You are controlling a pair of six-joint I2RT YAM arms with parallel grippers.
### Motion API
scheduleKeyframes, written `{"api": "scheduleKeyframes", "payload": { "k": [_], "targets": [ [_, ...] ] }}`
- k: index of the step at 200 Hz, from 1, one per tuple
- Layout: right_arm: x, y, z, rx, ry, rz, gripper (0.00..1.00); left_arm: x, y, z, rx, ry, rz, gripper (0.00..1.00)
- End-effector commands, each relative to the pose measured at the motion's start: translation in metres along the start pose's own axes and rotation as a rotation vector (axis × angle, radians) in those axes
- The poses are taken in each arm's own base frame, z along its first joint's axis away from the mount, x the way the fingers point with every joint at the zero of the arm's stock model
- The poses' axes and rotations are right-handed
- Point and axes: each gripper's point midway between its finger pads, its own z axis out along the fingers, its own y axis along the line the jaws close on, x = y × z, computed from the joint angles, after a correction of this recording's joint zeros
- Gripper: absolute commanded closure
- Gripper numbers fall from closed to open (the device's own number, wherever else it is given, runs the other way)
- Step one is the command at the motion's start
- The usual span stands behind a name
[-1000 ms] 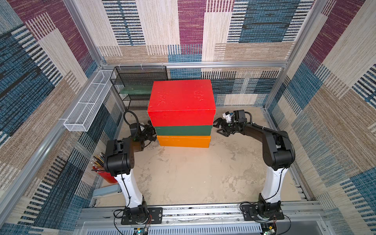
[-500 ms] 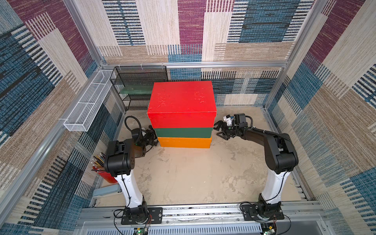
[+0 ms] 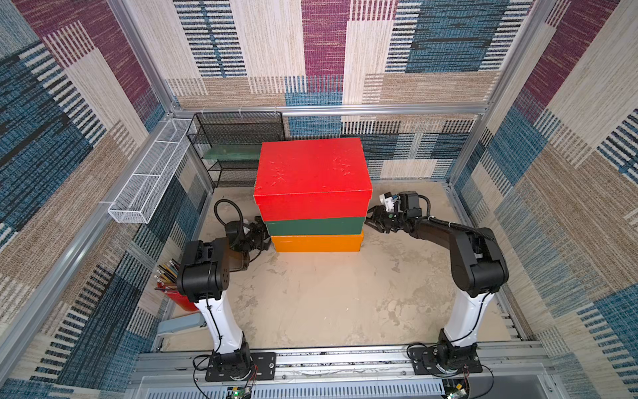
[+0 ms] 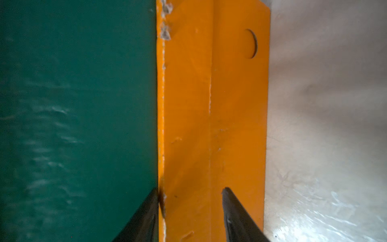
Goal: Stack the shoeboxes
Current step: Adjust the shoebox at the center of the board.
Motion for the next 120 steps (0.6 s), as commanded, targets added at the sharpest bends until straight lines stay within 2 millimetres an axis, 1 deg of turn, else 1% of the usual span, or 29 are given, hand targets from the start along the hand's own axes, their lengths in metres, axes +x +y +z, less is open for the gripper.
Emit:
{"api": "scheduleKeyframes", "payload": {
  "k": [1, 25, 61, 85, 120],
  "targets": [
    [0.011, 0.004, 0.001, -0.025, 0.034, 0.000, 0.53, 0.018, -0.009, 0.001, 0.041, 0.071, 0.042, 0.06],
    [0.016, 0.005, -0.001, -0.022, 0.031, 0.002, 0.59, 0.022, -0.007, 0.001, 0.039, 0.078, 0.044, 0.07],
    [0.024, 0.008, -0.004, -0.026, 0.033, 0.002, 0.69, 0.034, -0.007, 0.002, 0.042, 0.103, 0.049, 0.08],
    [0.030, 0.010, -0.007, -0.026, 0.032, -0.002, 0.70, 0.039, -0.008, -0.001, 0.043, 0.103, 0.052, 0.09],
    [0.038, 0.013, -0.016, -0.022, 0.025, -0.005, 0.70, 0.051, -0.008, -0.010, 0.043, 0.106, 0.057, 0.09]
  ]
}}
